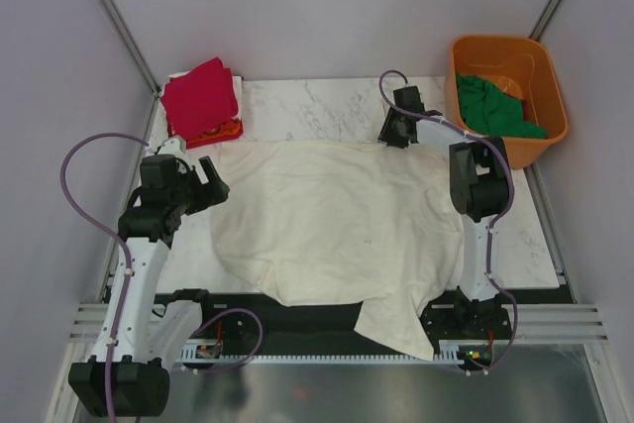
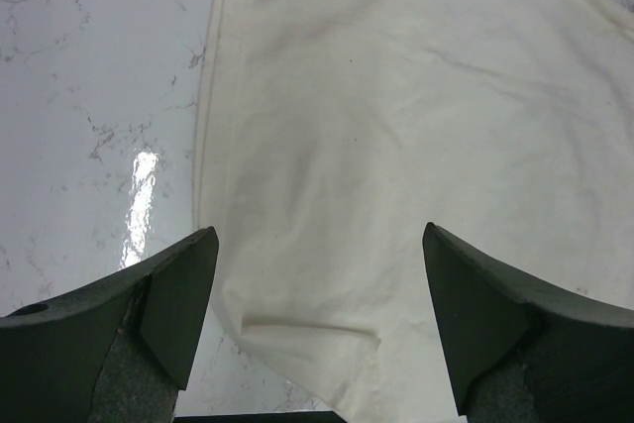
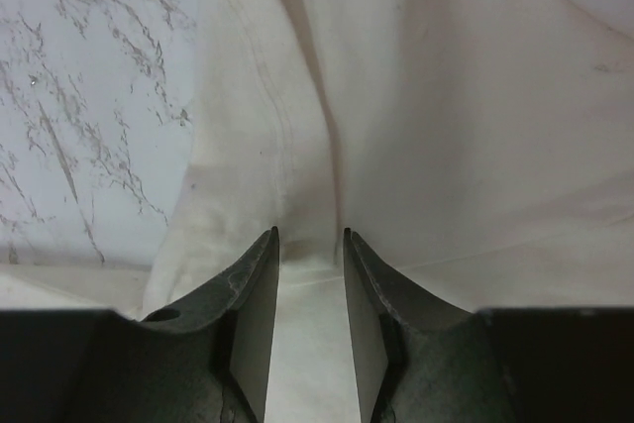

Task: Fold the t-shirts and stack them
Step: Flatten the tshirt out

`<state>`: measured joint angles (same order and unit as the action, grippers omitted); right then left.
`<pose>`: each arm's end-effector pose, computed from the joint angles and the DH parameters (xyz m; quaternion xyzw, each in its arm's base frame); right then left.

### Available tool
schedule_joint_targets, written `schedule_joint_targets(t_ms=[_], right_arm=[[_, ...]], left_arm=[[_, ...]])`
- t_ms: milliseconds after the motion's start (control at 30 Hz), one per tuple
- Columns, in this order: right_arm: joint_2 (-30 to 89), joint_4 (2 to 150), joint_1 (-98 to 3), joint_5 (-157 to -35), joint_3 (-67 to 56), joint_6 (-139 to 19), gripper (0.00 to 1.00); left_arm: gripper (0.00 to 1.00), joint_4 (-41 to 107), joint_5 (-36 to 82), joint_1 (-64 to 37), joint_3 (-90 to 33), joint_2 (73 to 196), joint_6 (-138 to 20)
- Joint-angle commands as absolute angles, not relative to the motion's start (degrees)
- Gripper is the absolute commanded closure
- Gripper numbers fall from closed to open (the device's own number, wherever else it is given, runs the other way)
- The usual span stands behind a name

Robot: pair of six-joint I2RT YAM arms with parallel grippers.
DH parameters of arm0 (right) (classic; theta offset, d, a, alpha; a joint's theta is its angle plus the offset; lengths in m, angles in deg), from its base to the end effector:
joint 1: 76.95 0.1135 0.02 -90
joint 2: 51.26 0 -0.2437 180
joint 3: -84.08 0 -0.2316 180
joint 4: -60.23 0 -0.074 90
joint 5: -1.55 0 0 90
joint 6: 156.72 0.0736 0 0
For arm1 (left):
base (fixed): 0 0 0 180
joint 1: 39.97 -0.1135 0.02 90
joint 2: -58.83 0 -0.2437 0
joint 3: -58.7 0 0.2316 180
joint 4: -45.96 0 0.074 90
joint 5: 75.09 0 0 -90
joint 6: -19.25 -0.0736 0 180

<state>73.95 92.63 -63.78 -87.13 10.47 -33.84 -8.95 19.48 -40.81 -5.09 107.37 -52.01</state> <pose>0.4601 0.1059 0.1229 0.1652 0.9286 0.1198 0.3098 0.1956 -0.0030 0.2630 -0.1371 0.8940 -0.1018 0.4142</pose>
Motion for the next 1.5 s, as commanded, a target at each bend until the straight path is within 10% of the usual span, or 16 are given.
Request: schedule_joint_targets(t_ms=[0,533,1133,1167,1200,1233,1467], right_arm=[[75.91,92.12,-64.21,-86.69,12.17,-33.24,0.6],[73.54,91.95,-64.21,-88.36,13.22,-34.11,0.99],[83.02,84.5,-62.01,-101.88,33.4,-29.37,1.0],[87.91,82.48,-62.01,-103.9,36.57,-29.11,0.91],[90.48,82.63,-62.1,-105.75,40.08,-28.49,0.22],[92.6,82.8,-62.1,-106.98,46.3,-28.23,0.04],[78.17,81.05,-62.18,-98.85,31.89,-34.28,0.02]], left_arm=[[0.09,-6.84,18.42,-40.68,-5.27,106.91,-52.12],[0.09,-6.67,18.33,-40.68,-5.18,108.05,-52.03],[0.09,-6.49,18.16,-40.67,-5.1,108.23,-52.03],[0.09,-6.49,18.16,-40.68,-5.1,108.23,-52.12],[0.09,-6.49,18.24,-40.68,-5.18,108.4,-52.12],[0.09,-6.58,18.16,-40.68,-5.18,108.4,-52.12],[0.09,-6.58,12.45,-40.68,-7.2,112.7,-50.46]])
